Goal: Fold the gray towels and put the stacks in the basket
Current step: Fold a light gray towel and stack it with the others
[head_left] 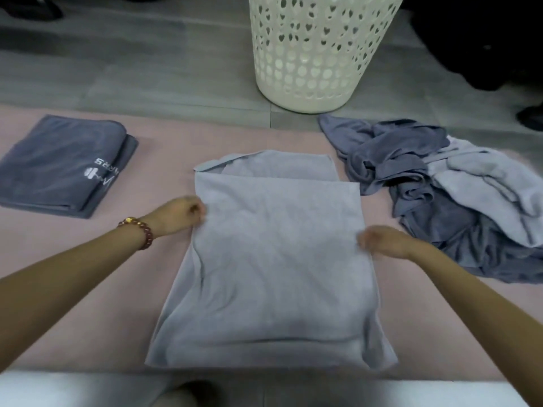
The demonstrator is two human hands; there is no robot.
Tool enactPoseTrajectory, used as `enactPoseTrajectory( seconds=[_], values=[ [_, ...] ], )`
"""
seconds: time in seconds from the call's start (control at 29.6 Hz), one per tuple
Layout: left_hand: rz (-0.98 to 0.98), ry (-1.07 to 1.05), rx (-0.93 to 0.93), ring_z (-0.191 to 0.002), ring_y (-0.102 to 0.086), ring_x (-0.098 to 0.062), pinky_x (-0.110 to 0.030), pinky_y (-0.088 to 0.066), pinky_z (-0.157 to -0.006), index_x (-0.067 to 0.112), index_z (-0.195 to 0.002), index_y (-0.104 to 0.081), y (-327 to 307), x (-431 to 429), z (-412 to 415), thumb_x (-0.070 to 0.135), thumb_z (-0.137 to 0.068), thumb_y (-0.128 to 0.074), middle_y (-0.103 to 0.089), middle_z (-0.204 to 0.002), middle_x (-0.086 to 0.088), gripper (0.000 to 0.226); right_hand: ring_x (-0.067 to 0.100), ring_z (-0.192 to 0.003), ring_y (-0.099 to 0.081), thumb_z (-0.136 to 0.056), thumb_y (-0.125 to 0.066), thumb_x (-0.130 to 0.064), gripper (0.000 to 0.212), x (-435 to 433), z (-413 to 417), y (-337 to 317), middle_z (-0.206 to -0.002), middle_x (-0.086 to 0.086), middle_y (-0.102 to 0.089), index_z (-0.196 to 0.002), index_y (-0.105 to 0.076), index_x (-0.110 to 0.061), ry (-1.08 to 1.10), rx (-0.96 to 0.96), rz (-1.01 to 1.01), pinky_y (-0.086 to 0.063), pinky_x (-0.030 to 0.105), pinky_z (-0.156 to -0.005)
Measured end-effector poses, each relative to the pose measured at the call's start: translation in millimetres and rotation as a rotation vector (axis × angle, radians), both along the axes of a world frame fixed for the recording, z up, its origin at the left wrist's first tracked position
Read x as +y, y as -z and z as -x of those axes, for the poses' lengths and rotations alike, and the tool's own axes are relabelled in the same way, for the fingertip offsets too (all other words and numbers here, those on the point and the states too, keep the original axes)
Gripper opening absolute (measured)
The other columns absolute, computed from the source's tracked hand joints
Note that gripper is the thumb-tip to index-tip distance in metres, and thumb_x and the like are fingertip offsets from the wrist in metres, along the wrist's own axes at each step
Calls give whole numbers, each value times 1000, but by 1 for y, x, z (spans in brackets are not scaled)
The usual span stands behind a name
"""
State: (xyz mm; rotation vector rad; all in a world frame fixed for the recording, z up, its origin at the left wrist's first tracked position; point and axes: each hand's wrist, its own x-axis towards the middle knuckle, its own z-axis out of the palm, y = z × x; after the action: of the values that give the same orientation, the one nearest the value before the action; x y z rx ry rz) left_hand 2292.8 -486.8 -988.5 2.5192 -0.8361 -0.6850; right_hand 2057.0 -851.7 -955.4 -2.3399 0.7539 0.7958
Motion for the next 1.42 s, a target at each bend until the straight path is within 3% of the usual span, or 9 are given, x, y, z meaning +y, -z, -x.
enactPoseTrajectory(
  seconds=[0.24, 0.34, 0.47, 0.57, 0.78, 0.91, 1.05, 1.25, 1.42],
  values=[
    [93, -167, -274, -121, -44, -37, -42, -34, -104, 12, -125, -56, 14, -42, -46, 24, -82, -70, -52, -130, -15, 46, 30, -139, -22, -94, -44, -6, 56, -26, -91, 25, -153, 6, -26, -146, -27, -18, -131, -336, 354, -24, 39, -110],
    [-14, -176, -256, -105, -57, -30, -36, -40, -88, 19, -101, -64, 13, -52, -54, 42, -80, -66, -66, -108, -8, 31, 27, -139, -20, -94, -43, -11, 57, -26, -121, 34, -150, 5, -31, -146, -24, -22, -218, -237, 507, -20, 39, -111],
    [201, -299, -44, -77, -56, -21, -18, -39, -64, 20, -66, -55, 13, -47, -65, 17, -69, -82, -60, -76, -2, 27, 27, -122, -45, -92, -51, -20, 36, -29, -143, 31, -127, 9, -55, -127, -48, -15, -246, -120, 648, -29, 36, -103],
    [386, -347, 75, -60, -42, -10, -9, -31, -51, 15, -59, -48, 6, -40, -54, 4, -69, -80, -46, -62, 0, 36, 28, -106, -57, -88, -58, -20, 22, -33, -136, 18, -111, 8, -61, -109, -60, -14, -229, -120, 553, -40, 32, -80],
    [684, -412, 231, -54, -41, -1, -20, -34, -52, 19, -63, -44, -22, -15, -32, 5, -84, -65, -46, -59, 6, 33, 10, -66, -56, -78, -74, -11, 12, -38, -74, -10, -75, 7, -60, -79, -62, -7, 420, -852, -32, -44, 22, -62],
    [791, -495, -133, -56, -45, 1, -18, -38, -55, 28, -77, -40, -51, -17, -9, 7, -91, -57, -46, -69, 4, 30, 9, -52, -51, -88, -64, -15, 3, -31, -40, -27, -63, 0, -55, -87, -66, -13, 734, -1074, -222, -42, 22, -45],
    [845, -450, -398, -72, -45, -2, -23, -35, -66, 30, -89, -42, -71, -22, 24, 8, -95, -49, -52, -83, 5, 24, 1, -60, -45, -96, -48, -11, 3, -14, -32, -42, -73, -3, -48, -95, -49, -8, 669, -1219, 22, -39, 14, -55],
    [463, -406, -271, -86, -60, -27, -25, -34, -69, 17, -86, -59, -31, 1, 1, 7, -91, -54, -65, -89, -11, 12, 32, -93, -52, -98, -38, -12, 19, -16, -48, -29, -110, 25, -58, -105, -52, -1, 382, -627, 223, -30, 28, -73],
    [657, -496, -315, -71, -55, -18, -24, -40, -64, 22, -114, -59, -37, -11, -14, 21, -90, -60, -65, -81, -7, 23, 35, -100, -55, -99, -40, -12, 23, -23, -90, -54, -112, 24, -59, -114, -49, 2, 437, -864, 278, -32, 28, -70]
  ],
)
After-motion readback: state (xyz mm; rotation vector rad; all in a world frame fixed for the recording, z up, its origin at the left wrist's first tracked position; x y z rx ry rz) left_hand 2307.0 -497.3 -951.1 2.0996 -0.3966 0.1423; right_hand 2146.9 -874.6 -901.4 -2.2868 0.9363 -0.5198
